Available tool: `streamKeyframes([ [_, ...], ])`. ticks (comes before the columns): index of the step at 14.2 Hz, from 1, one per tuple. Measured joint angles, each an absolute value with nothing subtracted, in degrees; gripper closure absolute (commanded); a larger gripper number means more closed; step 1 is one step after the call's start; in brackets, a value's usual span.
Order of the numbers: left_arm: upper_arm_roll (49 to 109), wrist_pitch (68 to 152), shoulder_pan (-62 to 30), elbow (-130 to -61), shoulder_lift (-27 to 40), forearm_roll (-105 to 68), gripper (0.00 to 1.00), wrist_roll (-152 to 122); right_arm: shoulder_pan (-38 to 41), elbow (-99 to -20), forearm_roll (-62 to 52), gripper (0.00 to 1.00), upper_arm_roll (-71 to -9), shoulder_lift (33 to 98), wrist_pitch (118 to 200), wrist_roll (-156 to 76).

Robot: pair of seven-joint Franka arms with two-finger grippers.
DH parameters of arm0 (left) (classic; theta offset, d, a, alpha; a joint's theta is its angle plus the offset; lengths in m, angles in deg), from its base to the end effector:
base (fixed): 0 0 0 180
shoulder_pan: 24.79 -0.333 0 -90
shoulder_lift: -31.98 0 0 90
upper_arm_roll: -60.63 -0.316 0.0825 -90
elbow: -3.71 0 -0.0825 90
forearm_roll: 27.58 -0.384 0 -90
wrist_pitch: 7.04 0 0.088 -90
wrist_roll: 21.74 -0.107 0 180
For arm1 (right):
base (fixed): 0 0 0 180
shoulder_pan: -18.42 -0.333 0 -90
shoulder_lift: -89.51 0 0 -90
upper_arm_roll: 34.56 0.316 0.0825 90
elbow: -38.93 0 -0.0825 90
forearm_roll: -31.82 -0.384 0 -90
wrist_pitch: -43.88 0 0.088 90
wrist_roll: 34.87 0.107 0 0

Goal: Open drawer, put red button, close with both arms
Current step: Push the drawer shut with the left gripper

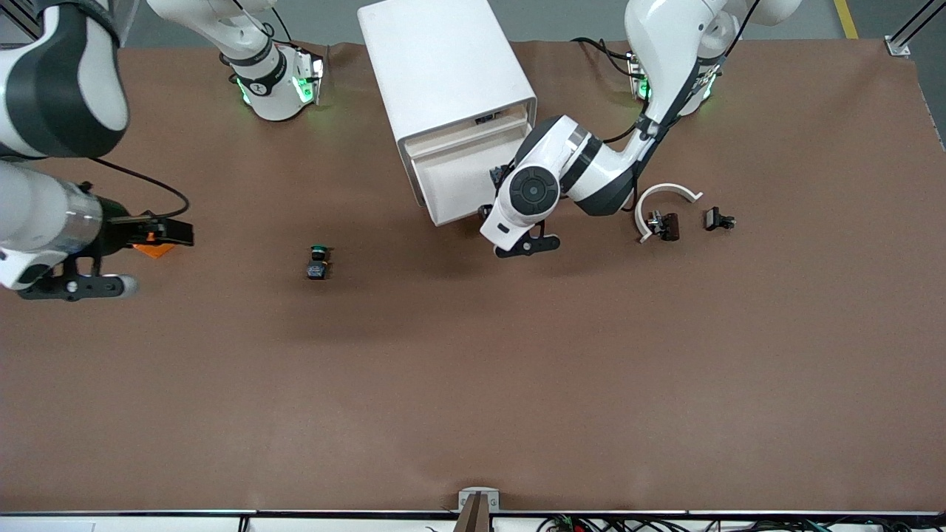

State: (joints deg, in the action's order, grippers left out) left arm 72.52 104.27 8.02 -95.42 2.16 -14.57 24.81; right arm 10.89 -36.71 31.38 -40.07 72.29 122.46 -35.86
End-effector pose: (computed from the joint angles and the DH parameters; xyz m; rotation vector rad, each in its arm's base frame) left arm 0.4463 -0.4485 0.2694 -3.0592 -0.2436 0.6638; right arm 0.6178 0.0315 0.5489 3.0933 0.0833 -0.3852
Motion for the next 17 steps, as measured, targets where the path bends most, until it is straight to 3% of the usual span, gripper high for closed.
streamKeyframes([
  [5, 74.55, 98.26, 8.65, -95.73, 1.87, -8.57, 0.0, 26.78, 15.75, -36.71, 32.61, 0.0, -40.04, 72.99, 120.03, -38.82],
  [17, 74.26, 97.7, 13.13, -95.03, -0.47, -3.81, 0.0, 31.41, 17.63, -34.89, 33.29, 0.0, -40.57, 73.27, 119.93, -38.74],
])
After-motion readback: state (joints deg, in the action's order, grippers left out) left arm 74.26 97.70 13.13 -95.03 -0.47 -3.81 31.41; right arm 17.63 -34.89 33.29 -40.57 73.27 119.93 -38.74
